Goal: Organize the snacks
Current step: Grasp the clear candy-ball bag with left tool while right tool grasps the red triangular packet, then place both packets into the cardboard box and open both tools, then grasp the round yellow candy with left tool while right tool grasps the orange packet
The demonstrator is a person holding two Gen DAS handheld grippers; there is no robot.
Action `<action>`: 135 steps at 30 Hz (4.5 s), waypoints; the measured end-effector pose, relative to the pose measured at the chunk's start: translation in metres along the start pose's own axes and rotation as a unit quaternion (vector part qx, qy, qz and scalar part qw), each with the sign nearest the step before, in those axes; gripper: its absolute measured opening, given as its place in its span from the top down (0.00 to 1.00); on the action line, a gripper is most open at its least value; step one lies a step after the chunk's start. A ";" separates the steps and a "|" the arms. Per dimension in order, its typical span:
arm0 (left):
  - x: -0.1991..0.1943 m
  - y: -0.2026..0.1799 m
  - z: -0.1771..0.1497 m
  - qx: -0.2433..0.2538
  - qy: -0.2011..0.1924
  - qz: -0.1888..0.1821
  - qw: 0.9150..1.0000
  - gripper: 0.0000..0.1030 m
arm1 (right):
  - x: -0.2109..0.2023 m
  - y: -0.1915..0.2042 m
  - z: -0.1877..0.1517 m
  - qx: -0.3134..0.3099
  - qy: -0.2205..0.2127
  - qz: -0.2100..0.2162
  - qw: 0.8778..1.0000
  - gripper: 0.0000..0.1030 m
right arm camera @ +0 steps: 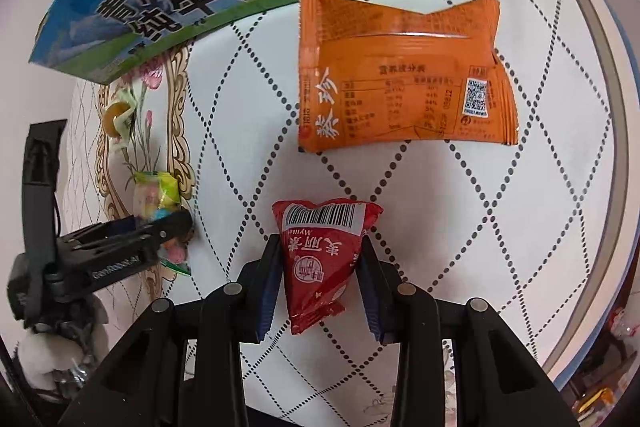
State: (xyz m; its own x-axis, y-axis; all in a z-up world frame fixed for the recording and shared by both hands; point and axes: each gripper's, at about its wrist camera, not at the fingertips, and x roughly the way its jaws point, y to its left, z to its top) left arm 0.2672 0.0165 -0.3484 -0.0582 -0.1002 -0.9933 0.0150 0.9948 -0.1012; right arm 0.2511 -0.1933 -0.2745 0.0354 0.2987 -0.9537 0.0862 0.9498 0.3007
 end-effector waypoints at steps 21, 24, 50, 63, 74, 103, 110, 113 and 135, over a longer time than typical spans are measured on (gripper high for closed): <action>-0.157 -0.064 0.014 0.028 -0.118 -0.097 0.988 0.53 | -0.144 0.026 0.032 -0.035 -0.154 0.062 0.985 0.63; -0.199 -0.069 0.046 0.037 -0.152 -0.096 0.983 0.53 | -0.169 0.025 0.062 -0.032 -0.188 0.041 0.981 0.63; -0.155 -0.015 0.189 -0.010 -0.089 0.043 0.995 0.27 | -0.113 -0.011 0.183 0.022 -0.127 -0.042 0.991 0.10; -0.179 -0.035 0.145 0.001 -0.151 0.036 0.988 0.27 | -0.130 0.011 0.157 -0.026 -0.143 -0.066 0.987 0.10; -0.214 -0.051 0.089 0.015 -0.227 0.037 0.973 0.27 | -0.165 0.032 0.112 -0.054 -0.205 -0.080 0.974 0.10; -0.302 -0.073 -0.039 0.047 -0.349 0.024 0.936 0.27 | -0.281 0.057 -0.022 -0.071 -0.356 -0.069 0.929 0.10; -0.296 -0.071 -0.046 0.039 -0.341 0.029 0.939 0.27 | -0.282 0.048 -0.035 -0.059 -0.352 -0.046 0.933 0.10; -0.288 -0.067 -0.043 0.024 -0.336 0.039 0.941 0.26 | -0.264 0.036 -0.025 -0.053 -0.320 -0.031 0.945 0.07; -0.096 0.020 -0.033 -0.111 -0.119 0.122 0.979 0.23 | -0.042 -0.014 0.020 0.005 -0.027 0.116 0.993 0.29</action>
State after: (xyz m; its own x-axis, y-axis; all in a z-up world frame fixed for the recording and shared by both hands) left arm 0.2405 0.0462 -0.2532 0.1553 0.1653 -0.9739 -0.2204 0.9668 0.1290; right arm 0.2679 -0.2206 -0.2386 0.1087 0.5033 -0.8573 0.0789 0.8553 0.5121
